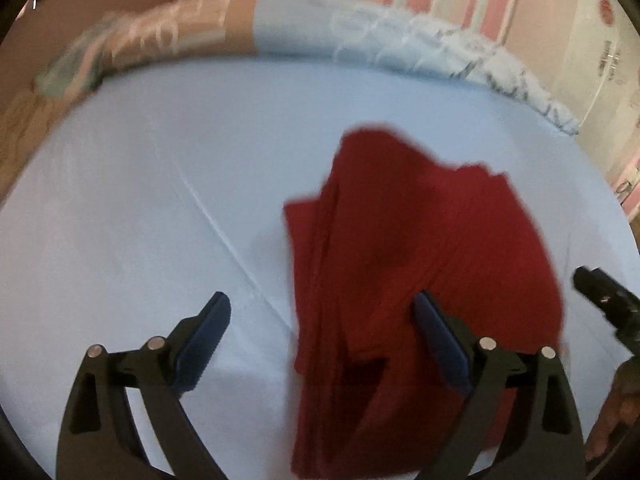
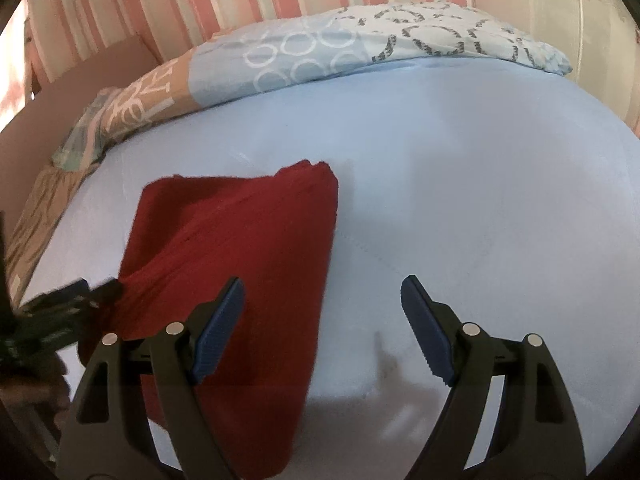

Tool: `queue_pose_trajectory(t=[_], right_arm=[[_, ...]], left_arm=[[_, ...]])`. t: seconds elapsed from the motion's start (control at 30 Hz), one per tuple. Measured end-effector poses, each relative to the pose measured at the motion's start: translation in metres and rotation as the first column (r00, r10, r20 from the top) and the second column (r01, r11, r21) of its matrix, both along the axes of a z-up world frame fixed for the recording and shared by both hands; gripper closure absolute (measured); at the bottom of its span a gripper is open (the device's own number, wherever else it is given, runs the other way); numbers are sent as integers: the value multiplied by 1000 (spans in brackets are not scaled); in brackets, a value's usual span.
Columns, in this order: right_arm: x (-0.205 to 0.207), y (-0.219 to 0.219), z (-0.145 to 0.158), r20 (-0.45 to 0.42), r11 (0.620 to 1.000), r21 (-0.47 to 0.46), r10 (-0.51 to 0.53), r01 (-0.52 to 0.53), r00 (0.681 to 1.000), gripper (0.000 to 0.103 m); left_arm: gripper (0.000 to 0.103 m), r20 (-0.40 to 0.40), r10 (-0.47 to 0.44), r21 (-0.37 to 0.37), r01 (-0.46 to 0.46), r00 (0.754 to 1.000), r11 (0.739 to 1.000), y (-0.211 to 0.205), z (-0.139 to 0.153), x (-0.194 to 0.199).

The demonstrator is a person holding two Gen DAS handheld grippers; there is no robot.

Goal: Fold small clothes
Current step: 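Fold the edge with the left tool over the bundle and release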

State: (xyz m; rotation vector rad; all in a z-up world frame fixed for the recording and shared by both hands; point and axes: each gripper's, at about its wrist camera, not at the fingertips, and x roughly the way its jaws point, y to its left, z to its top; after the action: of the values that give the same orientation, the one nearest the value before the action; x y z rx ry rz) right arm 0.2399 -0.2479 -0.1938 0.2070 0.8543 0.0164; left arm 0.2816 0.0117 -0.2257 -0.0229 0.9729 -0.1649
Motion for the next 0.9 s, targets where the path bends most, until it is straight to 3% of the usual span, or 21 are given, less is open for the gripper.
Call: queue_pose_trajectory(t=[0.17,0.3,0.4,0.47,0.53,0.6,0.67,0.7,0.8,0.9], right_arm=[[8,-5,-17,-23,1000,-7,8,-8,1000,20],[16,-13,-25,-39,998,55,10,-8,999,17],[20,-20,-29,-52,992,128,6,1,999,17],[21,-25,-29,-55,985,175,2,7,998,18],[20,-27,-27,-43,975,223,5,4,999,19],[21,-23,-26,-35,968,251,26,-17,999,19],[24,-17,-29,-46,966,257,44,-31,998,19],[27,-14,-32,-55,965,262,43,-27,998,19],[31,-16,-44,-84,938,347,39,-8,996,22],[31,-14,-56,-102,909,417,66,-17,993,41]], left_arm=[[6,10,-25,31,25,1000,999,1,-24,-5],[3,-11,-14,-72,14,1000,997,13,-32,-3],[3,-2,-12,-110,12,1000,994,13,-35,-7],[10,18,-22,-134,24,1000,991,14,-31,-7],[33,58,-56,-141,64,997,988,9,-23,-12],[41,72,-87,-140,96,994,985,1,-17,-17],[41,52,-76,-170,84,996,982,3,-19,-13],[38,25,-56,-220,60,998,974,9,-22,-9],[37,10,-51,-265,52,999,963,13,-27,-6],[45,23,-67,-275,71,997,959,14,-27,-10]])
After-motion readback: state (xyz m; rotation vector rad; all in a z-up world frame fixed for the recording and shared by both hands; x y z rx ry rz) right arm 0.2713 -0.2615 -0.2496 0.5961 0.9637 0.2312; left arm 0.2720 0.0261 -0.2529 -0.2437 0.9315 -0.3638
